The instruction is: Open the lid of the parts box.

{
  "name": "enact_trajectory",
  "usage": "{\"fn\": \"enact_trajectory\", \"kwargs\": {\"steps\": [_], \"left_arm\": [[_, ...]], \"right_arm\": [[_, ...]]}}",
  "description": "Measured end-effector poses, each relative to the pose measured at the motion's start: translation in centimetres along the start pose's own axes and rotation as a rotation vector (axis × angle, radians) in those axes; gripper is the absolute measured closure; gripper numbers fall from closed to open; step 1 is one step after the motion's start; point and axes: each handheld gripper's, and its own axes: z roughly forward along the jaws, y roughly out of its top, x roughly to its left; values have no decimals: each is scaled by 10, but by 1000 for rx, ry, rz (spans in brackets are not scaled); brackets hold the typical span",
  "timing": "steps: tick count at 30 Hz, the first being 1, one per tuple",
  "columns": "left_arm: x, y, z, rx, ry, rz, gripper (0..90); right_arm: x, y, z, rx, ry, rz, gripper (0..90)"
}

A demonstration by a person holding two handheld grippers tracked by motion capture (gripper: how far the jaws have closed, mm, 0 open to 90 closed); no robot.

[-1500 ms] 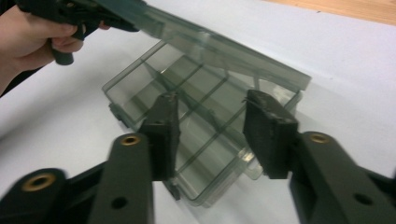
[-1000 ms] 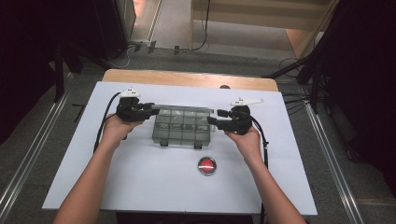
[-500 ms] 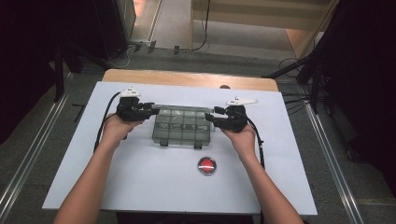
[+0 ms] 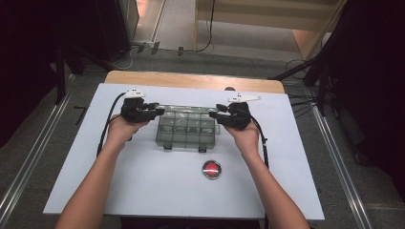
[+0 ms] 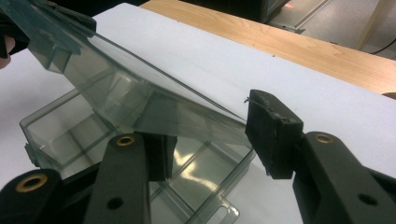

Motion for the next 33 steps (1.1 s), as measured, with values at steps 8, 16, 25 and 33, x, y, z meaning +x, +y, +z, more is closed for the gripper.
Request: {"fn": "enact_trajectory", "kwargs": {"steps": [8,16,25,33], "left_arm": [[1,2,1,-12,7,-4,602],[2,3,2,-18,9,-12,603],[4,4,4,-21,13,-31,603],[5,4,9,-45,32,-46,604]], "right_arm": [[-6,4,2,-4,0,6,588],[-9,4,5,-13,-12,3,611],[-12,9,9,-2,-25,8,629],[-13,9,14,-20,-36,23,632]]}}
